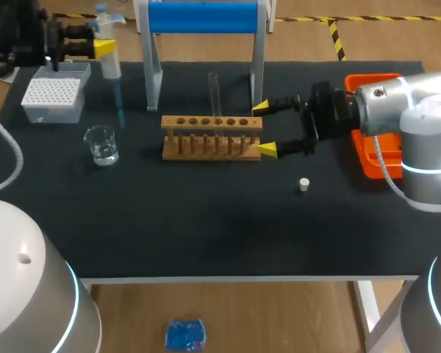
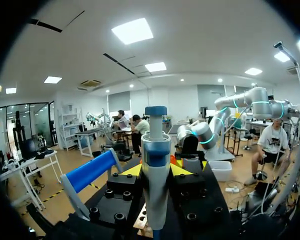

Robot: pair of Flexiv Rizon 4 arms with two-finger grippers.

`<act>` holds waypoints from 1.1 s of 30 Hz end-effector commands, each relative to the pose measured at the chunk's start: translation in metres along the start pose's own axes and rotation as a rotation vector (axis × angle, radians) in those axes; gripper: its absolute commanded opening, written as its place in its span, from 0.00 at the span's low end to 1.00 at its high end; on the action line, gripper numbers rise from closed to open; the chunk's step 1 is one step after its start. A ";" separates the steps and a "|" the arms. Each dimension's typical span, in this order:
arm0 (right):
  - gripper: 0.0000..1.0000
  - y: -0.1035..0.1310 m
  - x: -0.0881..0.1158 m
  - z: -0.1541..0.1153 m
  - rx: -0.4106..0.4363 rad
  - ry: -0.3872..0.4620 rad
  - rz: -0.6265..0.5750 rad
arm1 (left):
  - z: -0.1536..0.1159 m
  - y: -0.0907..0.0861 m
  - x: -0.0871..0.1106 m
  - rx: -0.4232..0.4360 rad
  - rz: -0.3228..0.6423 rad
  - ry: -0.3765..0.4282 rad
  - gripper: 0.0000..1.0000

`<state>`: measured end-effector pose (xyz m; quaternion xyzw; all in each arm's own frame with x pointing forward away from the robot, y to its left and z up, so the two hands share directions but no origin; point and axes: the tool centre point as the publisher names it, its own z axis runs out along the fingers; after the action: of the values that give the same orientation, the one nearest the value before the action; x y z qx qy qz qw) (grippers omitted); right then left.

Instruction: Invert the test tube, pick up the pipette, mount the tip to pipette, aspirate from beaker and dispense into the tube, eject the tip, return the pipette, and cap with the stopper.

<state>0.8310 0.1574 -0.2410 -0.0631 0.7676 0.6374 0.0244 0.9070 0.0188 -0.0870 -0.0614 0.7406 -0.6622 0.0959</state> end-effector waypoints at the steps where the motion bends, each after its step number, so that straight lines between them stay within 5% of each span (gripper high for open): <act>1: 1.00 0.001 0.000 -0.001 0.003 0.003 0.000 | -0.016 0.011 -0.006 0.007 -0.004 -0.003 0.00; 33: 1.00 0.001 0.000 -0.001 0.003 0.003 0.000 | -0.041 0.030 -0.029 0.025 -0.021 -0.067 0.00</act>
<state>0.8307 0.1571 -0.2409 -0.0630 0.7677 0.6372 0.0245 0.9269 0.0687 -0.1106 -0.0912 0.7282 -0.6696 0.1138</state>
